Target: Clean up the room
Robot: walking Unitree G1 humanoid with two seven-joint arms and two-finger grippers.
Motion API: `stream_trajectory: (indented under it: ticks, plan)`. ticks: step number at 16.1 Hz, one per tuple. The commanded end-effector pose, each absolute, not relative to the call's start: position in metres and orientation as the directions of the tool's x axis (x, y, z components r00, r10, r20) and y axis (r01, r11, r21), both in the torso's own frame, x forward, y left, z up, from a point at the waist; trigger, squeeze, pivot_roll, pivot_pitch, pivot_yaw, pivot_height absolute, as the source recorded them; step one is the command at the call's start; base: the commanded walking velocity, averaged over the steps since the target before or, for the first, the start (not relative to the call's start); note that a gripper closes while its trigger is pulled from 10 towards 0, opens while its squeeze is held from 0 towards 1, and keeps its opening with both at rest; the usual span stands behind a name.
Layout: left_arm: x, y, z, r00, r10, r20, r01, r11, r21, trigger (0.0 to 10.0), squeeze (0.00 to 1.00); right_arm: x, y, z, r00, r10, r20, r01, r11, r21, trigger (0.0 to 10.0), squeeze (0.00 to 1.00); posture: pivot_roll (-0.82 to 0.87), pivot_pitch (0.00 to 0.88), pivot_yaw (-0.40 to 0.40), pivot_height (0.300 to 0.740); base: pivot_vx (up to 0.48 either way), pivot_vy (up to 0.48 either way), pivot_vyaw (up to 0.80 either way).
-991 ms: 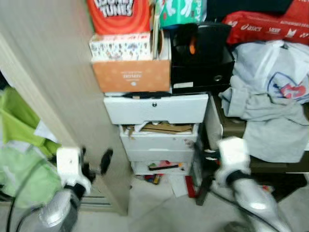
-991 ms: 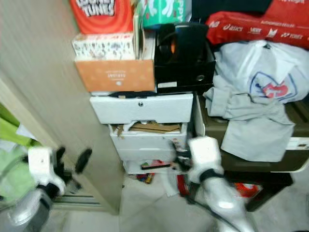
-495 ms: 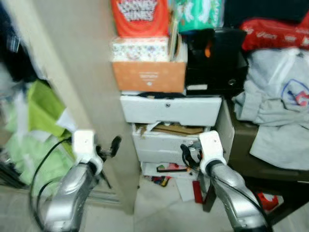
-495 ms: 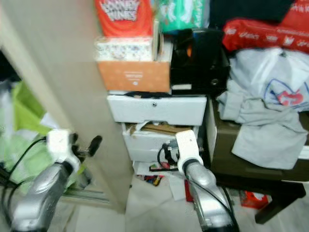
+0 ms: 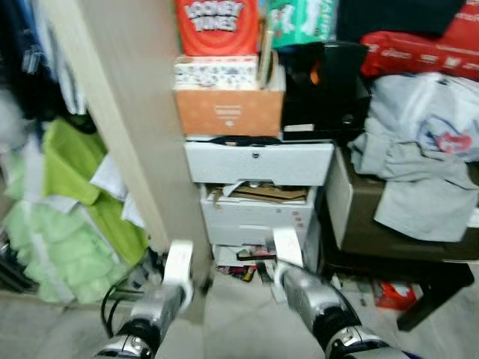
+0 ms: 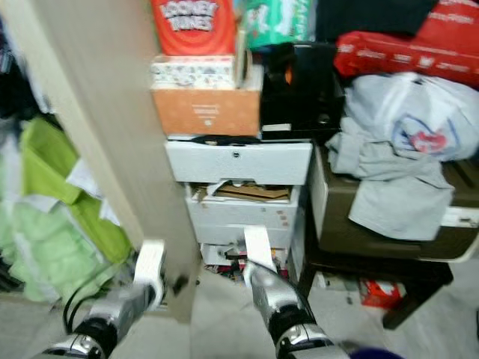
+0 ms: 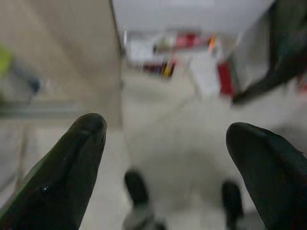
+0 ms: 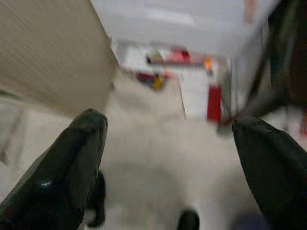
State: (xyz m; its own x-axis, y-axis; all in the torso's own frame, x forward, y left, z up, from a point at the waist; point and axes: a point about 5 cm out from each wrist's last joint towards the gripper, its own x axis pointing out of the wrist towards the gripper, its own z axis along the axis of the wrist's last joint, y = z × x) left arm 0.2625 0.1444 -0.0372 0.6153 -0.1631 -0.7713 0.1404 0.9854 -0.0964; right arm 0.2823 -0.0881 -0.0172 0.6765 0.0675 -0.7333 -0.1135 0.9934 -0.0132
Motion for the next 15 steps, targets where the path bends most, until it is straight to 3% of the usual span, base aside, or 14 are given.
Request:
stream_trajectory:
  ticks: [1, 3, 5, 8, 11, 15]
  plan:
    - [0.253, 0.161, -0.045, 0.562, -0.073, -0.824, 0.072, 0.997, -0.040, 10.0, 0.00, 0.273, -0.091, -0.027, 0.649, 0.044, -0.760, -0.145, 0.987, -0.067, 10.0, 0.00, -0.22, 0.000, 0.066, 0.740, 0.000, 0.000, 0.00]
    - [0.258, 0.162, -0.042, 0.574, -0.073, -0.815, 0.039, 0.997, -0.062, 10.0, 0.00, 0.257, -0.097, -0.041, 0.583, 0.040, -0.811, -0.146, 0.988, -0.056, 10.0, 0.00, -0.22, 0.000, 0.067, 0.740, 0.000, 0.000, 0.00]
    - [0.250, 0.164, -0.048, 0.531, -0.049, -0.846, 0.014, 0.999, -0.049, 10.0, 0.00, 0.260, -0.096, -0.039, 0.588, 0.050, -0.807, -0.162, 0.985, -0.057, 10.0, 0.00, -0.23, 0.000, 0.070, 0.740, 0.000, 0.000, 0.00]
    - [0.245, 0.159, -0.052, 0.490, -0.050, -0.871, 0.097, 0.995, -0.003, 10.0, 0.00, 0.256, -0.097, -0.043, 0.567, 0.053, -0.822, -0.187, 0.980, -0.066, 10.0, 0.00, -0.24, 0.000, 0.079, 0.740, 0.000, 0.000, 0.00]
    - [0.243, 0.164, -0.053, 0.469, -0.008, -0.883, 0.021, 1.000, 0.003, 10.0, 0.00, 0.256, -0.095, -0.043, 0.561, 0.066, -0.825, -0.232, 0.970, -0.080, 10.0, 0.00, -0.24, 0.000, 0.078, 0.740, 0.000, 0.000, 0.00]
    - [0.244, 0.165, -0.052, 0.457, 0.009, -0.889, 0.019, 1.000, 0.020, 10.0, 0.00, 0.259, -0.090, -0.040, 0.565, 0.104, -0.818, -0.298, 0.951, -0.085, 10.0, 0.00, -0.24, 0.000, 0.068, 0.740, 0.000, 0.000, 0.75]
